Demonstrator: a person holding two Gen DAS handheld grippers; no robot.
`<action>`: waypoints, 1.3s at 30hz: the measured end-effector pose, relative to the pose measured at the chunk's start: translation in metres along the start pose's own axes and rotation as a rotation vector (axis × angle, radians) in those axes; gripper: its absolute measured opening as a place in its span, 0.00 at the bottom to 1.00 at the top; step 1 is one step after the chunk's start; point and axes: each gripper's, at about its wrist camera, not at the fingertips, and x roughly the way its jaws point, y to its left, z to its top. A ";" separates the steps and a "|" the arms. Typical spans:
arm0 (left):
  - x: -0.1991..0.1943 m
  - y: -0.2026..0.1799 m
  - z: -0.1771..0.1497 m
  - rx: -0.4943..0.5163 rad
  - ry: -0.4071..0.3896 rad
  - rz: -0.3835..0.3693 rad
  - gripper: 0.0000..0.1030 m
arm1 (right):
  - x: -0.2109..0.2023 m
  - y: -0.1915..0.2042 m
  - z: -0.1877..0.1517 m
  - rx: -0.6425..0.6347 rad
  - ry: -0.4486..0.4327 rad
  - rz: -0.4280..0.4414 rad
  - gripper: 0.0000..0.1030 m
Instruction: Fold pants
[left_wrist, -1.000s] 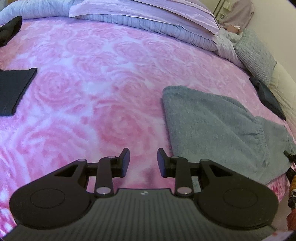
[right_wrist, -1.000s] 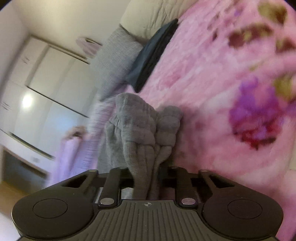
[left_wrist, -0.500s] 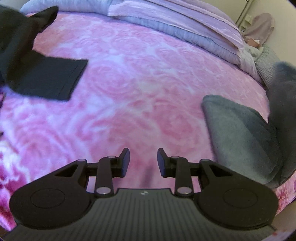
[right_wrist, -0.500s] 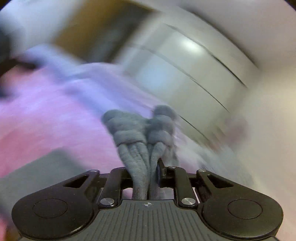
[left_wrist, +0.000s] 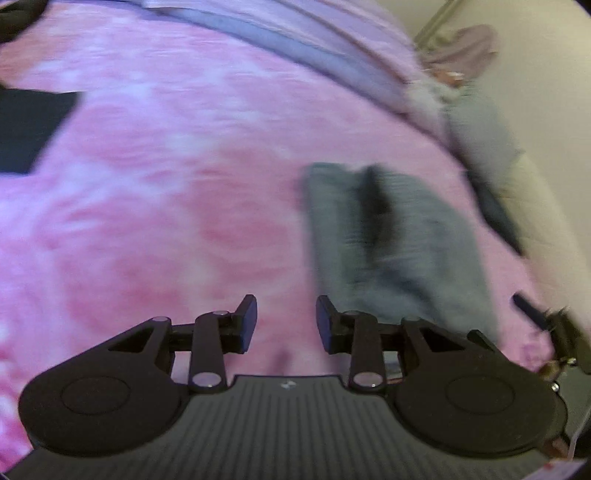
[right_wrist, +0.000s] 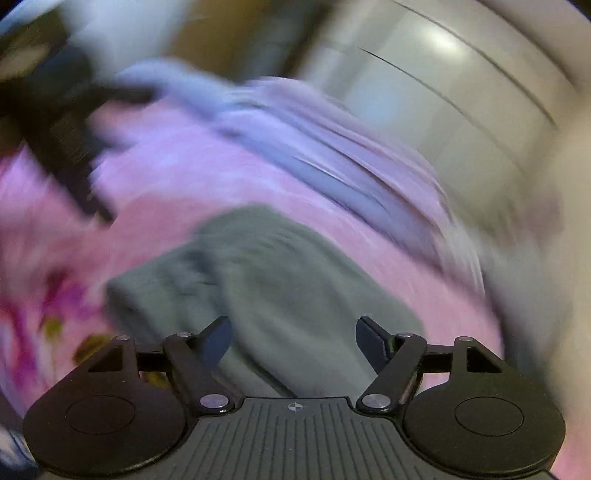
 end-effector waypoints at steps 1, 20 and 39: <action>0.004 -0.006 0.002 -0.013 0.001 -0.040 0.40 | -0.003 -0.022 -0.004 0.123 0.024 -0.033 0.68; 0.104 -0.030 0.054 -0.104 0.159 -0.261 0.61 | 0.062 -0.195 -0.095 1.201 0.272 0.076 0.58; 0.070 -0.013 0.026 -0.110 0.017 -0.136 0.39 | 0.113 -0.153 -0.030 0.716 0.300 0.123 0.45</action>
